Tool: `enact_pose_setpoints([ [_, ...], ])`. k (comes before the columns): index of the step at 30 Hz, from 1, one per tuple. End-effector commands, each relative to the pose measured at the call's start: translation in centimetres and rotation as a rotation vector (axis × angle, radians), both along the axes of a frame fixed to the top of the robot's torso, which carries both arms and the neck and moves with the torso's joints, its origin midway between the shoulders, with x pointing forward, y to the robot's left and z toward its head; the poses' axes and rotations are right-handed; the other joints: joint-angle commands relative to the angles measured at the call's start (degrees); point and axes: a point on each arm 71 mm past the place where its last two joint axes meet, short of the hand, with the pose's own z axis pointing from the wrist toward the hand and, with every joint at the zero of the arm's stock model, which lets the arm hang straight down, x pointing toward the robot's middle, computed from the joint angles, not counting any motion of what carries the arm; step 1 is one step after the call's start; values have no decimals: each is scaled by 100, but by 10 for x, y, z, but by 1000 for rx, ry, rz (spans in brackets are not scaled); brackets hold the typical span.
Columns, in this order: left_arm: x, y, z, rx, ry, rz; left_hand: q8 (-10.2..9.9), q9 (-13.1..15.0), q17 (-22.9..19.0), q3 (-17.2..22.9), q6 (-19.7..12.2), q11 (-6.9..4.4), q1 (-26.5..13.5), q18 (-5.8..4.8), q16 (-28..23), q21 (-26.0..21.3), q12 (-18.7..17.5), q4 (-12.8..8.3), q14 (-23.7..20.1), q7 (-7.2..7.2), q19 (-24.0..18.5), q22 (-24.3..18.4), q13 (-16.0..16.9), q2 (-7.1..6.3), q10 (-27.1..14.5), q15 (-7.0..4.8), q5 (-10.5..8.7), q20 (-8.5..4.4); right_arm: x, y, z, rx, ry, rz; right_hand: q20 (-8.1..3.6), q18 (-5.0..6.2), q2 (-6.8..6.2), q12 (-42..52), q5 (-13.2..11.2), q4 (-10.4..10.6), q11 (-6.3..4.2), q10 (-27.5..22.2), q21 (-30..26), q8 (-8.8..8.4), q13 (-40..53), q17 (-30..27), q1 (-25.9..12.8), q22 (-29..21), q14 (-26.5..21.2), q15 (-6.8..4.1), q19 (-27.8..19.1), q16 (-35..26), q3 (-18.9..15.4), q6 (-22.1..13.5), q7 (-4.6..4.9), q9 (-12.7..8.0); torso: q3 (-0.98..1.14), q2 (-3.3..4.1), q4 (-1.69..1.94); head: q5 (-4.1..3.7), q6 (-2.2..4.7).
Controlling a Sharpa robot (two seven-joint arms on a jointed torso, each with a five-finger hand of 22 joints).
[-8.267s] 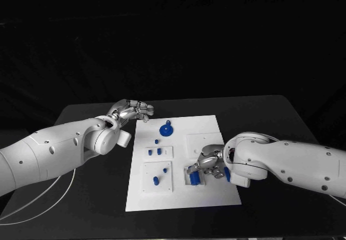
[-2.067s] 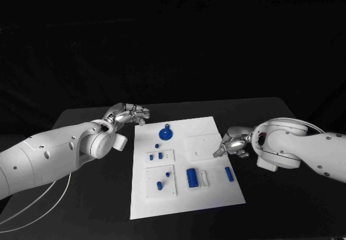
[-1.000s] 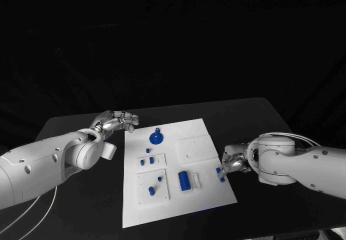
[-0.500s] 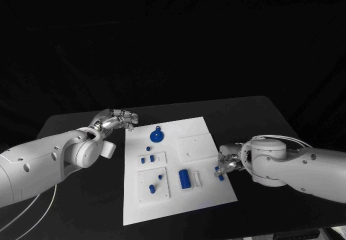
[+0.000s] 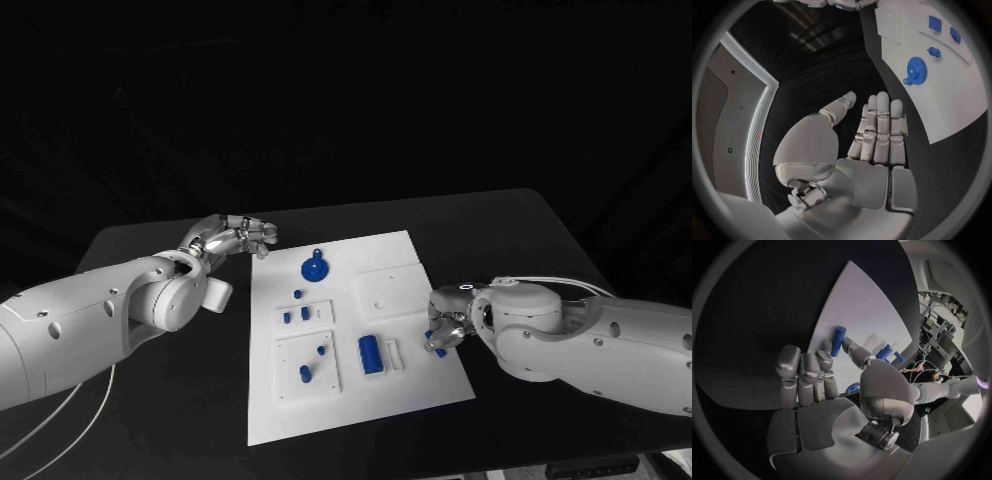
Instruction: Assemble the parts on the task board
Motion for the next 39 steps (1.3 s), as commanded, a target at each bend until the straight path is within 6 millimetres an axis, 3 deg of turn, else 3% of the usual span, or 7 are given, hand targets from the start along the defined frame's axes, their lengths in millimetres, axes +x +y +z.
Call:
enact_pose_setpoints([
  [1,-1,-2,1,-14,-7,-12,36,-7,6,4,-43,3,-36,119,-41,-39,7,43,50,8,36,6,-9,5,-42,-10,-17,8,-11,-2,-21,-64,65,21,25,562,4,-27,-9,-40,-21,22,35,-65,-8,-1,79,87,5,-26,-28,23,5,-29,-4,-2149,-5,-1,0,3,-16],
  [11,-1,-1,1,-13,-6,-11,36,-7,6,4,-44,3,-36,119,-41,-39,7,43,50,8,36,7,-9,5,-42,-10,-17,8,-11,-7,-25,94,165,-101,27,562,2,-32,-8,-47,-21,20,35,-66,-12,-2,99,85,6,-26,-28,22,27,-25,-5,-2151,-6,1,7,21,-25],
  [12,-1,-1,1,-13,-6,-10,36,-7,6,4,-44,3,-36,119,-41,-39,7,43,50,8,36,7,-9,5,-42,-10,-17,8,-11,-6,-25,111,168,-111,17,562,191,-47,-11,-29,-30,12,16,-71,-24,-6,249,74,2,-34,-38,15,223,-23,-14,-2157,-5,1,6,27,-27],
  [15,-1,-1,1,-13,-6,-10,37,-8,7,4,-44,3,-36,119,-42,-39,7,43,50,8,37,7,-9,6,-42,-10,-16,8,-11,-6,-24,163,170,-140,19,561,340,-58,-1,19,-32,8,1,-78,-32,-11,332,66,-2,-37,-47,7,400,-21,-15,-2166,-4,1,7,32,-30],
  [17,-1,-1,1,-13,-6,-10,37,-8,8,4,-44,3,-36,120,-42,-40,7,44,50,8,37,7,-9,7,-42,-10,-15,8,-12,-5,-22,200,161,-160,67,562,257,-58,4,124,-19,21,23,-99,-43,-15,285,75,7,-19,-29,6,726,10,3,-2202,-5,-2,2,43,-36],
  [39,-1,-1,1,-13,-7,-11,40,-11,18,4,-45,3,-33,120,-48,-44,8,41,53,7,40,14,-9,7,-41,-11,-10,7,-15,6,-12,343,163,-212,72,562,160,-45,19,88,-21,44,66,-108,-51,-15,145,78,26,-22,27,19,786,62,-3,-2240,-7,1,4,83,-51],
])
